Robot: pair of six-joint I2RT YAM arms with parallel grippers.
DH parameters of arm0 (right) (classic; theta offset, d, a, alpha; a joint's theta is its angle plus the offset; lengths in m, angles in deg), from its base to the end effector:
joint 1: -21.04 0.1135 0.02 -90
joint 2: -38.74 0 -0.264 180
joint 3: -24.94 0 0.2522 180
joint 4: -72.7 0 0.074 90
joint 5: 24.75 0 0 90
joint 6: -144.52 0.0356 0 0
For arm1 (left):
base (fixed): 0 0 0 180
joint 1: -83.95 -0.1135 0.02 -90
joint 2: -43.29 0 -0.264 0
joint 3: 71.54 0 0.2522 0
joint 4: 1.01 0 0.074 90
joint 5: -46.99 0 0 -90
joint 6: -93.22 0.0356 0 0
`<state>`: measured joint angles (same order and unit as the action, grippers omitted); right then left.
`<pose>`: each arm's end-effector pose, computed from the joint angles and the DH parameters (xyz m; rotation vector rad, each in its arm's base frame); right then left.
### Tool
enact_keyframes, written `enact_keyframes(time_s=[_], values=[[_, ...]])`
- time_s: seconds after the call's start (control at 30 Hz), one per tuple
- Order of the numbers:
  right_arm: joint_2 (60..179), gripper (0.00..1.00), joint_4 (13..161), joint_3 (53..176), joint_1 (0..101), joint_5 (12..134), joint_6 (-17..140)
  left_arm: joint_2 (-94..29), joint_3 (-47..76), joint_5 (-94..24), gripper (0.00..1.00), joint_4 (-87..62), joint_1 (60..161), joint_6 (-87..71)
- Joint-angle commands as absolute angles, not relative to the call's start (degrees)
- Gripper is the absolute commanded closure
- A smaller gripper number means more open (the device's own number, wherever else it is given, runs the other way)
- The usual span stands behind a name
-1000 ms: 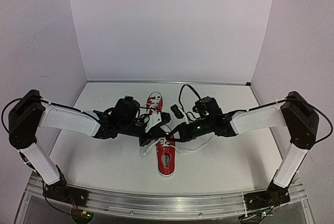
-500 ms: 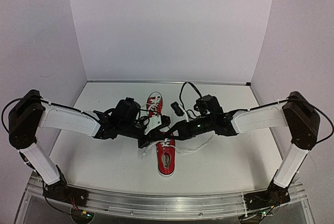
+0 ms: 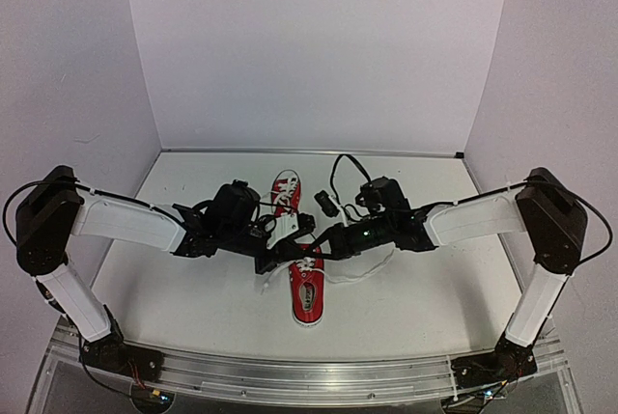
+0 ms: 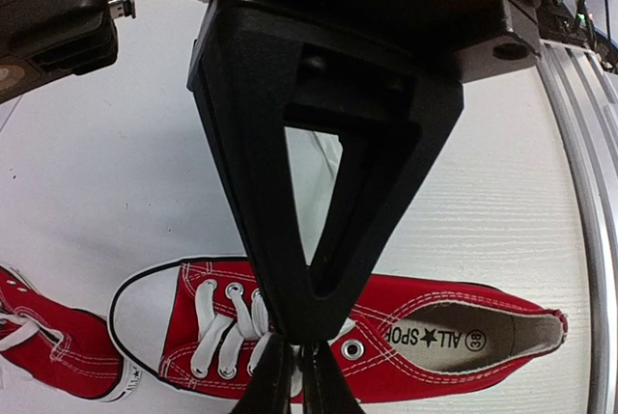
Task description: Tie the shoes
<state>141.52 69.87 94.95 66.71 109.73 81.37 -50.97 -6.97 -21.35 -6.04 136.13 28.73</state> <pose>0.2453 0.2868 0.1848 -0.8984 2.1468 1.5211 0.2022 -0.2819 0.1909 1.5488 1.5724 -0.6740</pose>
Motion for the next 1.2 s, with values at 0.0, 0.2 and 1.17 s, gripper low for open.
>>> enact_keyframes(time_s=[0.0, 0.2, 1.17], values=[[141.7, 1.00, 68.3, 97.0, 67.1, 110.9, 81.1, -49.0, -6.1, -21.4, 0.84, -5.0, 136.5, 28.1], [139.3, 1.00, 68.4, 96.0, 67.1, 109.0, 81.2, -43.6, -12.6, -23.8, 0.63, -2.3, 135.1, 26.2], [134.7, 1.00, 68.5, 93.2, 66.4, 103.0, 83.1, -56.6, -14.4, -22.8, 0.54, 24.9, 137.3, 16.7]])
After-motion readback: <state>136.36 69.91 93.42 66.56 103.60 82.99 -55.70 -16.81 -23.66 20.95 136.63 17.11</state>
